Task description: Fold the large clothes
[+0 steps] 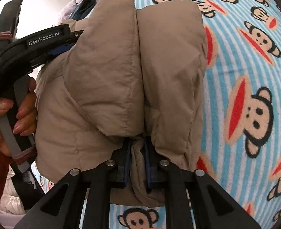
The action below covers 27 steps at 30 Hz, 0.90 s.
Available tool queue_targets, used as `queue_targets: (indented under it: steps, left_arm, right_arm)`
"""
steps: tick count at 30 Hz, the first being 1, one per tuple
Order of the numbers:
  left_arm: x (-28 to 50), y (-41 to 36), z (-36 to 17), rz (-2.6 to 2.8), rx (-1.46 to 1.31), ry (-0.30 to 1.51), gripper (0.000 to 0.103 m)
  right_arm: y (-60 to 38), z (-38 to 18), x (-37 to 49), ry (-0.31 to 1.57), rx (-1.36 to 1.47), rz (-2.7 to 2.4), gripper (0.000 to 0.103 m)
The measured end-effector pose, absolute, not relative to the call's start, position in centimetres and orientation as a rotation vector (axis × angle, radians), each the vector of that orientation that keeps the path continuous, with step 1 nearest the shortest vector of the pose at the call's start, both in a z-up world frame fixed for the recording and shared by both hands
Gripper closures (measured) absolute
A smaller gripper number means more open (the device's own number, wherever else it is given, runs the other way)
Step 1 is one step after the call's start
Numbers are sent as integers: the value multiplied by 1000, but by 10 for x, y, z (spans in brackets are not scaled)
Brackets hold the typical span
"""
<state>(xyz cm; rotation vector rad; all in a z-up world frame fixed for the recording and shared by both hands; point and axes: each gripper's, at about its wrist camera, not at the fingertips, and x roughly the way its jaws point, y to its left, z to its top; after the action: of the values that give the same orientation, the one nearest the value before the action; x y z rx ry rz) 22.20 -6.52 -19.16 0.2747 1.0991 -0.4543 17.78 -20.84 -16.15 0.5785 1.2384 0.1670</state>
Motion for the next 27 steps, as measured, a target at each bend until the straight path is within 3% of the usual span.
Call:
queue_targets:
  steps: [14, 15, 18, 20, 22, 26, 27]
  left_arm:
    - [185, -34, -142, -436, 242, 1104, 55]
    - [177, -27, -136, -433, 239, 1099, 54]
    - [151, -4, -123, -413, 217, 1094, 27]
    - [132, 12, -116, -406, 201, 1096, 25]
    - [115, 28, -113, -388, 192, 1127, 25]
    - [85, 54, -106, -356, 150, 1159, 24]
    - [79, 60, -102, -344, 141, 1159, 10]
  right_arm:
    - [-204, -149, 203, 1278, 579, 113, 86]
    - [-205, -148, 205, 1279, 576, 108, 86]
    - [-206, -134, 203, 1277, 575, 98, 84]
    - [-207, -124, 200, 1272, 574, 93, 78]
    - [-207, -112, 194, 1259, 572, 87, 57]
    - [-202, -92, 184, 1239, 555, 82, 47]
    - [-200, -86, 182, 1233, 541, 77, 41]
